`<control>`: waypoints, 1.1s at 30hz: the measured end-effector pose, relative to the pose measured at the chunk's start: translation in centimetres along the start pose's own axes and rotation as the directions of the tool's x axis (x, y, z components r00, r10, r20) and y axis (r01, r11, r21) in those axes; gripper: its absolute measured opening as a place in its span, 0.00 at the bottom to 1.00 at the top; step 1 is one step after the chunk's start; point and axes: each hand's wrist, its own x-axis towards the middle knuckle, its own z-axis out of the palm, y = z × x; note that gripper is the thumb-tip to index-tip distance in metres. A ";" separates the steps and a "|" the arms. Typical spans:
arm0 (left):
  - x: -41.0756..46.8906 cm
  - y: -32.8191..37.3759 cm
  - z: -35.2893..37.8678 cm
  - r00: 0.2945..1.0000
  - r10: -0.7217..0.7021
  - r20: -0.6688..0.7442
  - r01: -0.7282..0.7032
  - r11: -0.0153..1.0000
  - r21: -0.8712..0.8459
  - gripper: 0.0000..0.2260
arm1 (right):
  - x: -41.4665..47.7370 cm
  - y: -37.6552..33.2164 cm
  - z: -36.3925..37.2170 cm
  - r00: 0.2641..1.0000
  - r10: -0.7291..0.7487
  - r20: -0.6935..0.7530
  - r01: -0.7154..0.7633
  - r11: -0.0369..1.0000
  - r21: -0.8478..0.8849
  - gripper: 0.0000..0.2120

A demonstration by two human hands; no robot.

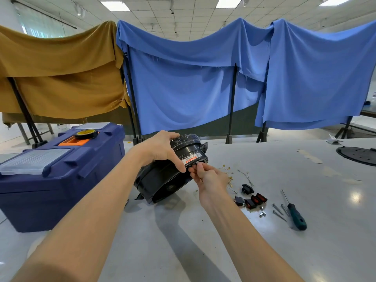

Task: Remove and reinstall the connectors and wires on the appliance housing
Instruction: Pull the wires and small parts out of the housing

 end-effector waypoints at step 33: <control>-1.7 1.5 2.9 0.993 0.115 -0.015 -0.114 0.991 0.065 0.35 | -2.3 -1.9 -2.6 0.974 0.226 0.015 -0.226 0.959 0.173 0.16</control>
